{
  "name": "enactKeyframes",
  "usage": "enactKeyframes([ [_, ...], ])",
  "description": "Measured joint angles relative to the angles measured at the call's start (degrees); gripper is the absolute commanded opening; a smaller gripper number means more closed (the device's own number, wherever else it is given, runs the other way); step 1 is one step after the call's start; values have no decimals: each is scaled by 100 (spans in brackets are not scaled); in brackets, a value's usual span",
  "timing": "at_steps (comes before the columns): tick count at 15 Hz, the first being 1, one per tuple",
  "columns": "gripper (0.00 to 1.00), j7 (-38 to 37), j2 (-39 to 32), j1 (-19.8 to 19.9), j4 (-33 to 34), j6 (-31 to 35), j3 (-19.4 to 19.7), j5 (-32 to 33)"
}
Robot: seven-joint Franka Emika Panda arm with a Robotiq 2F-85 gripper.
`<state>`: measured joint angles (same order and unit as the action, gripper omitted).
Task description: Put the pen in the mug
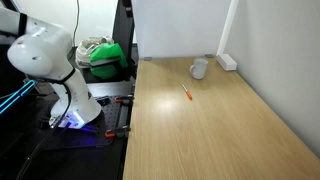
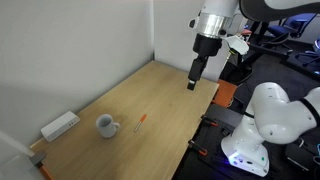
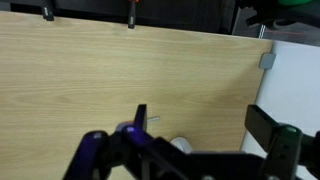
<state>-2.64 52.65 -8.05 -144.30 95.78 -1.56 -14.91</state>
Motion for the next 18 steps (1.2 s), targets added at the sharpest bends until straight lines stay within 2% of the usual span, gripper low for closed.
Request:
enactKeyframes([
  [10,100,16,1,54,0,81,-47,29],
  [13,100,156,-11,86,-53,509,-78,37],
  [18,100,1014,-102,65,-277,1569,46,26],
])
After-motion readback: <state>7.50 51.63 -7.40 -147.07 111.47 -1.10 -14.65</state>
